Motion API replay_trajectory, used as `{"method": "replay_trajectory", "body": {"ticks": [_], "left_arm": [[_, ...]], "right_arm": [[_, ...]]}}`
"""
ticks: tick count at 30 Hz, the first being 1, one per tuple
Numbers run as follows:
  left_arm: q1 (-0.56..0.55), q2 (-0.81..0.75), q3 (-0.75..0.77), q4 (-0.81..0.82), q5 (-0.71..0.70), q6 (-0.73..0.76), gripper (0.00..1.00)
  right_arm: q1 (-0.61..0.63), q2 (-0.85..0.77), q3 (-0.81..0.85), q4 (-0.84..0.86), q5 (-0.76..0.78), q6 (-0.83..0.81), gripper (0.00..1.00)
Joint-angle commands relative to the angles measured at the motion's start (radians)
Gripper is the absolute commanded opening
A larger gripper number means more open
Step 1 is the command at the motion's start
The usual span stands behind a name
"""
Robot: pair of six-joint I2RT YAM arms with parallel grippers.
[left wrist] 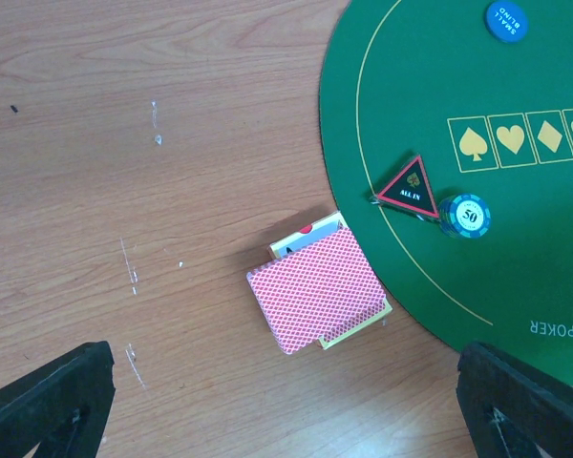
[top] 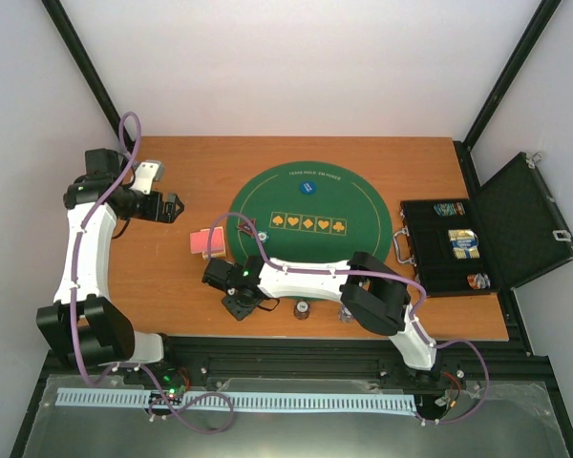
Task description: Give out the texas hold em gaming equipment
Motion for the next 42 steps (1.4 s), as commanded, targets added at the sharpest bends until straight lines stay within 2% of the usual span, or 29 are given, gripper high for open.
{"method": "replay_trajectory", "body": {"ticks": [1, 18, 22, 42], "left_arm": [[0.008, -0.014, 0.042, -0.007, 0.006, 0.005, 1.00], [0.008, -0.009, 0.045, -0.009, 0.004, 0.010, 1.00], [0.008, -0.008, 0.041, -0.004, -0.001, 0.012, 1.00], [0.008, -0.014, 0.040, -0.006, -0.003, 0.013, 1.00]], "right_arm": [[0.004, -0.039, 0.035, -0.038, 0.029, -0.004, 0.39], [-0.001, -0.023, 0.029, -0.023, -0.004, -0.007, 0.40], [-0.003, -0.010, 0.027, -0.018, -0.003, -0.010, 0.44], [-0.013, -0.033, -0.024, 0.011, -0.008, 0.000, 0.52]]}}
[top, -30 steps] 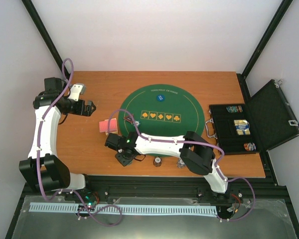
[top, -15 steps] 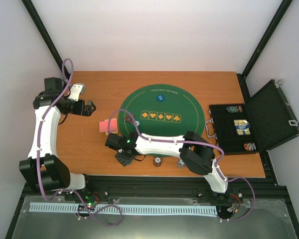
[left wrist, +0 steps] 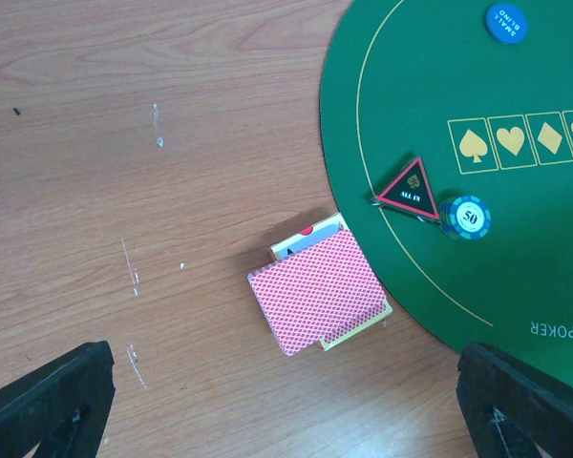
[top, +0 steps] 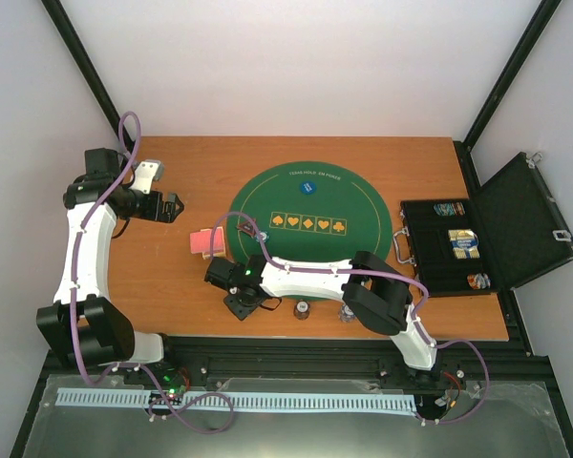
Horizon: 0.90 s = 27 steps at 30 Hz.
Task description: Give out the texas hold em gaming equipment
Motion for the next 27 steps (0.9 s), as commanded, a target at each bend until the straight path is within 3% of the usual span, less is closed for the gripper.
{"method": "replay_trajectory", "body": {"ticks": [1, 8, 20, 27], "left_arm": [[0.008, -0.014, 0.037, -0.007, -0.002, 0.013, 1.00], [0.008, -0.019, 0.035, -0.009, 0.004, 0.012, 1.00], [0.008, -0.022, 0.029, -0.010, 0.004, 0.017, 1.00], [0.008, -0.021, 0.030, -0.010, 0.005, 0.017, 1.00]], "right_arm": [[-0.002, -0.022, 0.001, 0.004, 0.003, 0.003, 0.53], [-0.002, -0.038, 0.011, -0.010, 0.009, 0.002, 0.55], [-0.001, -0.049, 0.017, -0.015, 0.013, 0.003, 0.46], [-0.001, -0.058, 0.021, -0.027, 0.013, -0.002, 0.51]]}}
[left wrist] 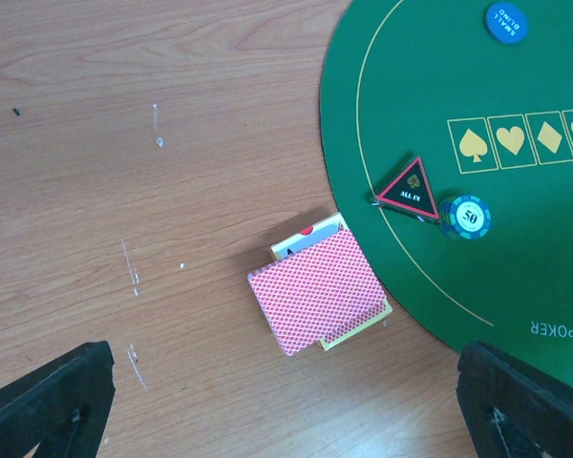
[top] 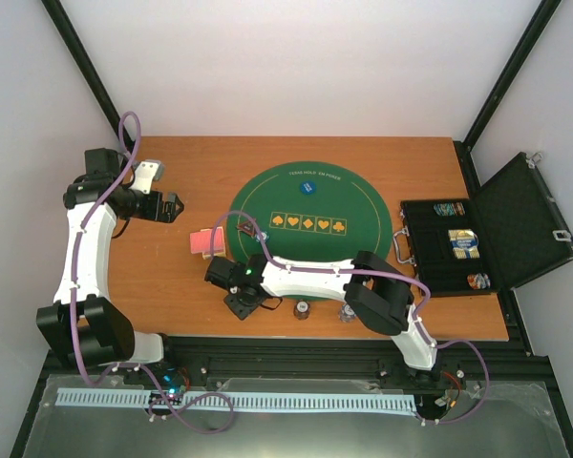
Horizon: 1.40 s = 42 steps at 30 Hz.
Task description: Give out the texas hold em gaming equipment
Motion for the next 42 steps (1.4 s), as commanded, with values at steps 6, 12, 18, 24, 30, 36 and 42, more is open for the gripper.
{"method": "replay_trajectory", "body": {"ticks": [6, 12, 18, 24, 30, 36, 42], "left_arm": [[0.009, -0.022, 0.030, -0.010, 0.004, 0.013, 1.00], [0.009, -0.024, 0.031, -0.010, 0.004, 0.013, 1.00], [0.008, -0.025, 0.036, -0.012, 0.002, 0.016, 1.00], [0.008, -0.029, 0.042, -0.015, 0.003, 0.016, 1.00], [0.008, -0.032, 0.045, -0.018, 0.003, 0.019, 1.00], [0.009, -0.032, 0.054, -0.019, 0.005, 0.018, 1.00], [0.008, -0.028, 0.053, -0.019, 0.004, 0.020, 1.00]], "right_arm": [[0.001, -0.056, 0.024, -0.018, 0.009, 0.001, 0.50], [0.001, -0.038, 0.012, -0.013, 0.012, -0.001, 0.50], [0.001, -0.026, 0.000, 0.002, 0.009, -0.002, 0.51], [-0.001, -0.007, 0.006, 0.004, 0.006, -0.004, 0.51], [0.000, -0.003, -0.004, 0.011, 0.003, -0.002, 0.51], [-0.002, 0.014, -0.005, 0.014, -0.002, -0.006, 0.48], [-0.002, 0.008, -0.009, 0.017, 0.006, -0.006, 0.33]]}}
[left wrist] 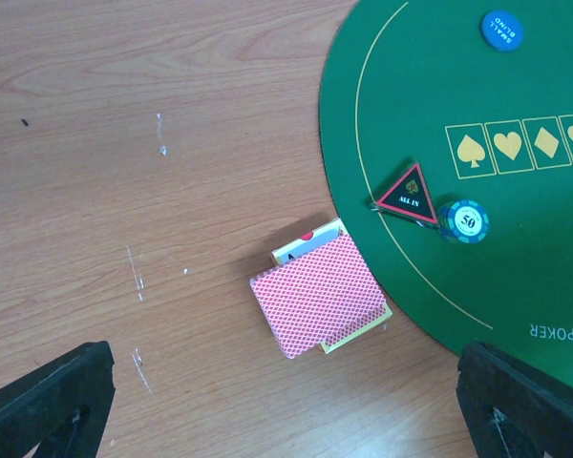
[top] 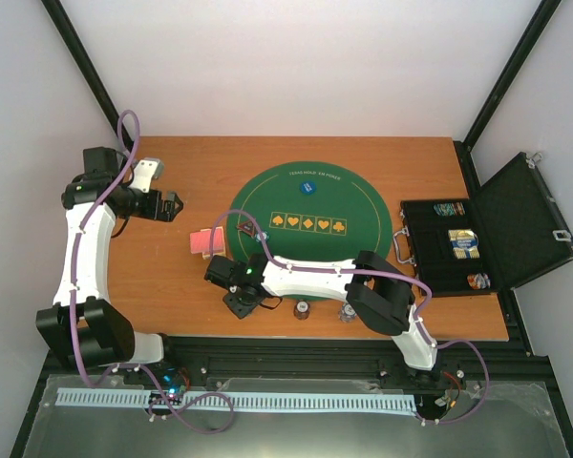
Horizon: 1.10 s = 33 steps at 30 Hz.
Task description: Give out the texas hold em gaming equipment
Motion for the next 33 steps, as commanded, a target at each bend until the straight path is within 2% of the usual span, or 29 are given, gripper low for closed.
{"method": "replay_trajectory", "body": {"ticks": [1, 8, 22, 26, 33], "left_arm": [[0.008, -0.022, 0.039, -0.016, 0.004, 0.017, 1.00], [0.009, -0.022, 0.039, -0.014, 0.004, 0.015, 1.00], [0.008, -0.023, 0.043, -0.023, 0.001, 0.022, 1.00], [0.009, -0.023, 0.044, -0.027, 0.004, 0.020, 1.00], [0.008, -0.017, 0.049, -0.032, 0.003, 0.022, 1.00]], "right_arm": [[-0.002, 0.015, -0.008, 0.005, 0.009, -0.004, 0.30], [-0.003, -0.005, 0.012, -0.019, 0.018, -0.011, 0.12], [-0.068, -0.136, 0.163, -0.164, 0.043, -0.082, 0.13], [-0.167, -0.148, 0.188, -0.178, 0.061, -0.126, 0.14], [-0.487, -0.089, 0.247, -0.146, 0.045, -0.205, 0.14]]}}
